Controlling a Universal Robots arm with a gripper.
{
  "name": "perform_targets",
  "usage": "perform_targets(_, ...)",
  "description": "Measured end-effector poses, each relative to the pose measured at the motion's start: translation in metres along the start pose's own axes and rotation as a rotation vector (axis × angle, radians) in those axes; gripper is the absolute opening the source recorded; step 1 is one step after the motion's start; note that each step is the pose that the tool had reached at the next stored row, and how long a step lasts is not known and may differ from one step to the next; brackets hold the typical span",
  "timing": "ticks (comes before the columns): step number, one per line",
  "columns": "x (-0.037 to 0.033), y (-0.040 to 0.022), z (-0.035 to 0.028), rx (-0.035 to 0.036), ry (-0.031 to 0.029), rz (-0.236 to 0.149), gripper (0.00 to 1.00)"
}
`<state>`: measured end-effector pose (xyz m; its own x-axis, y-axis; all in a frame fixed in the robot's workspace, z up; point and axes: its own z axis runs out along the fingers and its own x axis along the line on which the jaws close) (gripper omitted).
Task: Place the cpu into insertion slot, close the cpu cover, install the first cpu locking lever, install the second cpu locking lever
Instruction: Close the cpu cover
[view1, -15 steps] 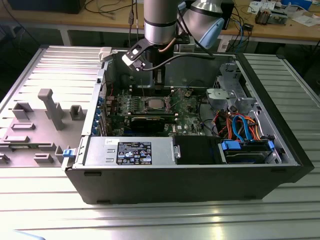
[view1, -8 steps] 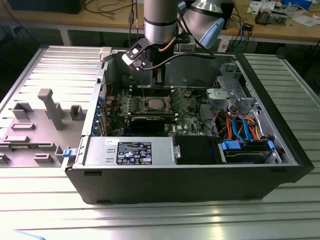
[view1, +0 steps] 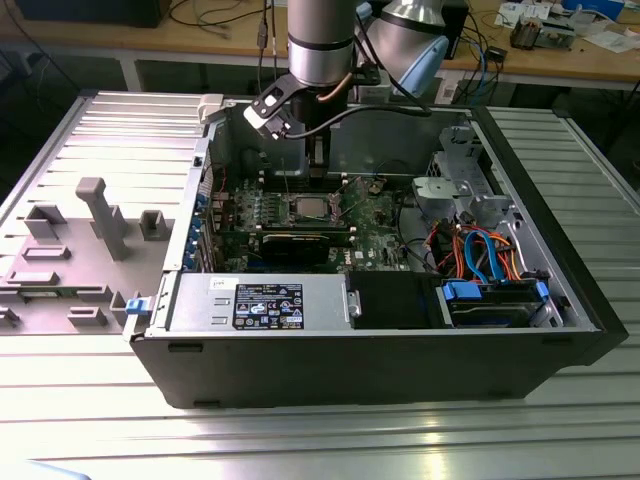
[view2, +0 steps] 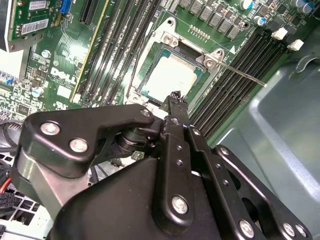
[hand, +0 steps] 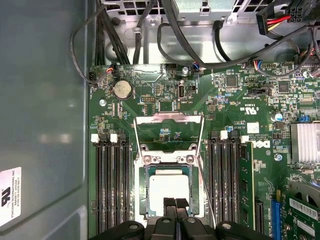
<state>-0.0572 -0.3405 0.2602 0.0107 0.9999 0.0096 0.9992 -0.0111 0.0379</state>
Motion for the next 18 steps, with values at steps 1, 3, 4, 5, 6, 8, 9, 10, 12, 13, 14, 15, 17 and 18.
perform_targets(1, 0.0000, 0.0000, -0.0006, 0.0000, 0.0000, 0.000, 0.11)
perform_targets(3, 0.0000, 0.0001, -0.0021, 0.0000, -0.0001, 0.000, 0.11)
perform_targets(4, 0.0000, 0.0001, -0.0029, 0.0001, -0.0002, 0.000, 0.11)
perform_targets(5, 0.0000, 0.0001, -0.0034, 0.0000, -0.0001, 0.000, 0.11)
perform_targets(6, 0.0000, 0.0002, -0.0055, 0.0000, -0.0001, 0.000, 0.11)
perform_targets(8, 0.0001, 0.0003, -0.0088, 0.0000, -0.0002, 0.000, 0.11)
perform_targets(9, 0.0001, 0.0004, -0.0102, 0.0000, -0.0002, 0.000, 0.11)
perform_targets(10, 0.0001, 0.0005, -0.0113, 0.0000, -0.0002, 0.000, 0.11)
perform_targets(12, 0.0002, 0.0006, -0.0143, 0.0000, -0.0005, 0.000, 0.11)
perform_targets(13, 0.0003, 0.0006, -0.0153, 0.0000, -0.0004, 0.000, 0.11)
perform_targets(14, 0.0003, 0.0006, -0.0158, -0.0001, -0.0004, 0.000, 0.11)
perform_targets(15, 0.0003, 0.0007, -0.0158, -0.0002, -0.0004, 0.000, 0.11)
perform_targets(17, 0.0004, 0.0012, -0.0159, 0.0003, -0.0008, -0.001, 0.11)
perform_targets(18, 0.0004, 0.0022, -0.0159, 0.0011, -0.0007, -0.001, 0.11)
